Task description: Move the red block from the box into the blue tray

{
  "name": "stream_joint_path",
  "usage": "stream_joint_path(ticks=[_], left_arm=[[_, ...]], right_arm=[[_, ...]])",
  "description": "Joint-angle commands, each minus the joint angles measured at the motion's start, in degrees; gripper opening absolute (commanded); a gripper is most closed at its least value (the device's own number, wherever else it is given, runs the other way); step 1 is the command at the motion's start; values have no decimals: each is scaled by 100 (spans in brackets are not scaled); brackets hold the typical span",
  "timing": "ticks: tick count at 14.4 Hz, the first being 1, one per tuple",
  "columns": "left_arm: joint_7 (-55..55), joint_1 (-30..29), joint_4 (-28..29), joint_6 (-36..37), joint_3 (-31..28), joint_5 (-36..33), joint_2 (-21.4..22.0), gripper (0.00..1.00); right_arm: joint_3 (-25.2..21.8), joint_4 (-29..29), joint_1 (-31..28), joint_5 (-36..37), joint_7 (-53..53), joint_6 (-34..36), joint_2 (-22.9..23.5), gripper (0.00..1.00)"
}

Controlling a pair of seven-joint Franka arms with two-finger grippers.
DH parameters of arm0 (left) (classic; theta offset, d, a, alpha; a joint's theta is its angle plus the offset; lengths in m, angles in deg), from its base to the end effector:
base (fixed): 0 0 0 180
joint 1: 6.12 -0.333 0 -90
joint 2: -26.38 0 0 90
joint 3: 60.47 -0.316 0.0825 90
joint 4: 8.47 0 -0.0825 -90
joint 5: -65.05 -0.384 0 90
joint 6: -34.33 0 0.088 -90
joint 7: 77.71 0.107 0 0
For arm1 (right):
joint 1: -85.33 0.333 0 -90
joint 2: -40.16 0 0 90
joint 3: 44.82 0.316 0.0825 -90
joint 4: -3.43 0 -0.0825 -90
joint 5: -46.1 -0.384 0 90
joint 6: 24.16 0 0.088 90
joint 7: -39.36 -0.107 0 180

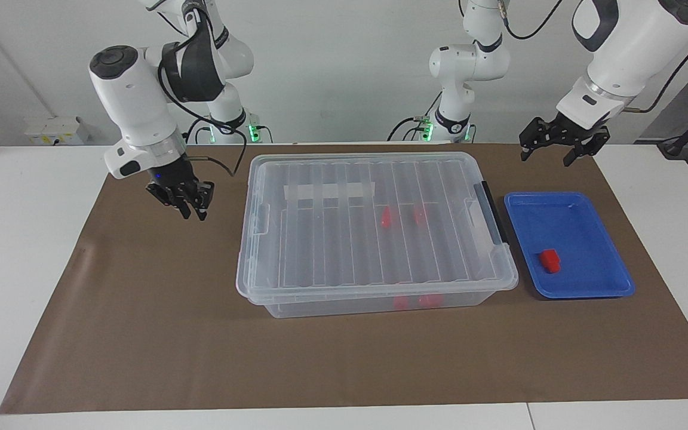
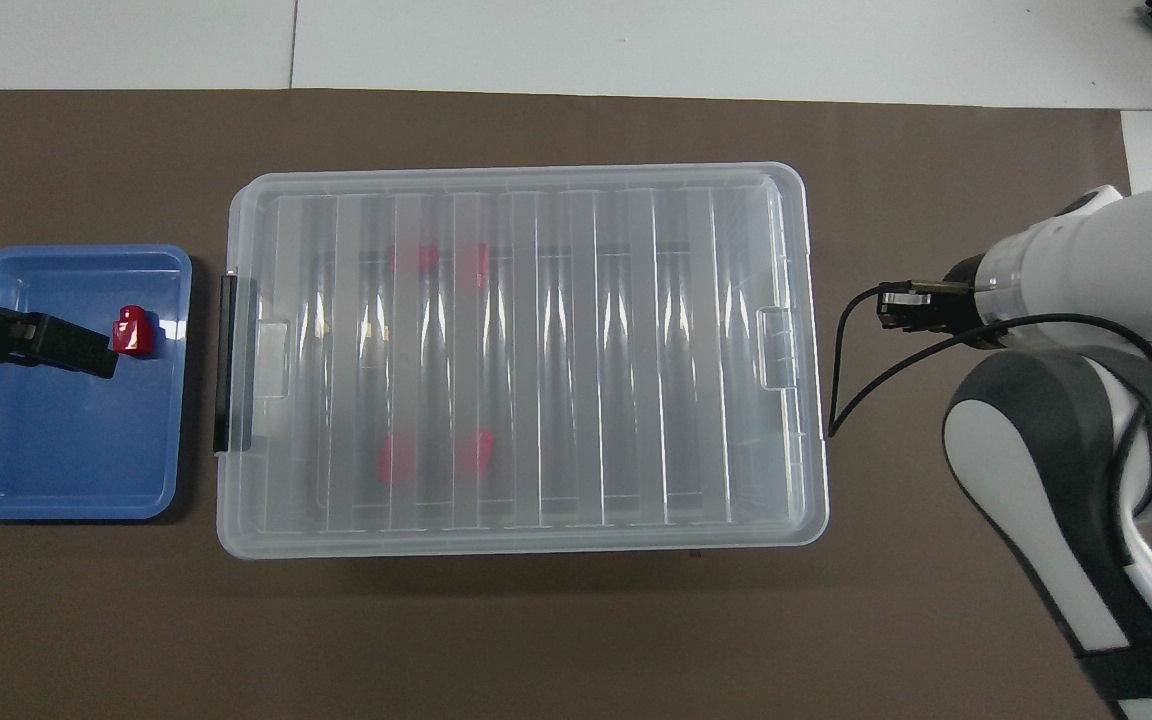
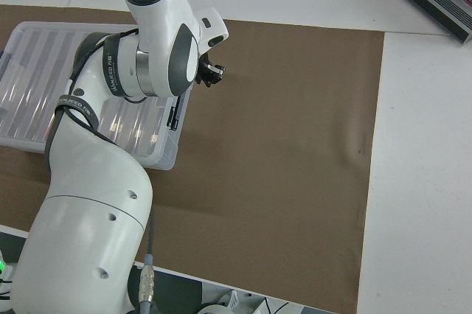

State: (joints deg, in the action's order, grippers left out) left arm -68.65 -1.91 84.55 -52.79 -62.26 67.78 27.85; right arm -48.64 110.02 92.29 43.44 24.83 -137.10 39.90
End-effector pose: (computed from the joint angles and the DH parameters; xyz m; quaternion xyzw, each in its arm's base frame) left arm 0.5392 -0.0279 0.6097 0.9939 -0.1002 -0.0372 0.0264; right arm 0.5715 0.0343 0.5245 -0.9924 0.1068 -0.0536 0.0306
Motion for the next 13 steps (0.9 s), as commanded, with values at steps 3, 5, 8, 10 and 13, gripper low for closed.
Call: stream_joint_path(ticks=[3, 5, 8, 10, 13], left_arm=[[-36, 18, 5, 98, -41, -106, 90, 100], [-45, 27, 5, 98, -41, -106, 90, 100], [-45, 18, 5, 98, -49, -106, 90, 100], [-36, 18, 5, 98, -41, -106, 90, 100], [-45, 27, 5, 98, -41, -106, 90, 100]], right_arm=[[48, -1068, -493, 54, -41, 1202, 61, 100], [48, -1306, -502, 369, -32, 1336, 79, 100], [48, -1789, -572, 556, 12, 1835, 105, 100], [57, -2123, -625, 521, 21, 2231, 228, 100], [57, -2074, -599, 362, 354, 2636, 185, 100]])
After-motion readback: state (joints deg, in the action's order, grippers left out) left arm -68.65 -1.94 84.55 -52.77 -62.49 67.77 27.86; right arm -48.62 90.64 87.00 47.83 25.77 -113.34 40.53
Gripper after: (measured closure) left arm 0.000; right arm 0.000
